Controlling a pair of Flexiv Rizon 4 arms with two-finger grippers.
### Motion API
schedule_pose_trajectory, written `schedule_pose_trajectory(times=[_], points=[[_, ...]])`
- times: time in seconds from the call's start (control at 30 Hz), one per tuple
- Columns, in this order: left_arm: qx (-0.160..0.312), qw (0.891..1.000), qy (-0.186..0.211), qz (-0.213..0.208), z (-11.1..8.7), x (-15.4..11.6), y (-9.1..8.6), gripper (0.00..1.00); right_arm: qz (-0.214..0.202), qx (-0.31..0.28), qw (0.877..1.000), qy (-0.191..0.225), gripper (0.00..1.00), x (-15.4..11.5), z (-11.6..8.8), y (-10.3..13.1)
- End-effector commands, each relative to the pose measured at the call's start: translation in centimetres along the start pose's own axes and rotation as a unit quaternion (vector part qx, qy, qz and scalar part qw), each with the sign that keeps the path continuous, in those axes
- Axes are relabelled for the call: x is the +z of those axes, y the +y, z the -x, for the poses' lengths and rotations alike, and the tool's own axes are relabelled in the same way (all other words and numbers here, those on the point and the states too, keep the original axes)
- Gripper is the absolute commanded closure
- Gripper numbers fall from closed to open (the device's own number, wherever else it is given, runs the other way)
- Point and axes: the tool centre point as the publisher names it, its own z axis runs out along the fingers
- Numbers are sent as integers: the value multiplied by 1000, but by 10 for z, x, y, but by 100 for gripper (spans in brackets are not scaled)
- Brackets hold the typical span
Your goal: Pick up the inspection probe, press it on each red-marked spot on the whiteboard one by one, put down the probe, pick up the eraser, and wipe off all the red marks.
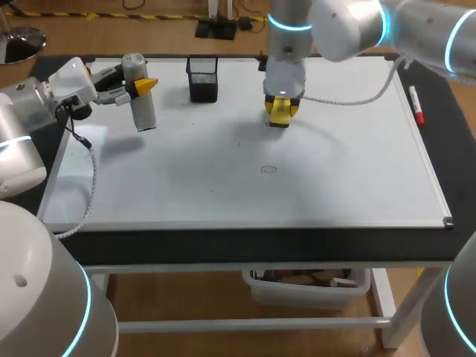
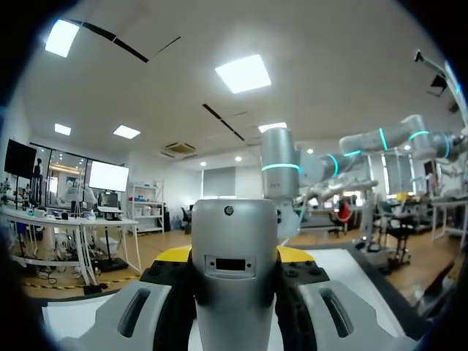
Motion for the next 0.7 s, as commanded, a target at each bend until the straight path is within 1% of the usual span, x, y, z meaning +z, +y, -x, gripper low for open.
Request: schedule_pose_trajectory(times=[0.03, 0.3, 0.7], points=[[1, 1000, -1, -2, 0, 1, 0, 100, 0, -11, 1000, 27, 100, 4, 16, 3], [1, 1000, -1, -2, 0, 1, 0, 100, -4, -32, 999, 24, 100, 6, 30, 12], [1, 1000, -1, -2, 0, 1, 0, 100, -1, -51, 998, 28, 100, 18, 33, 17]])
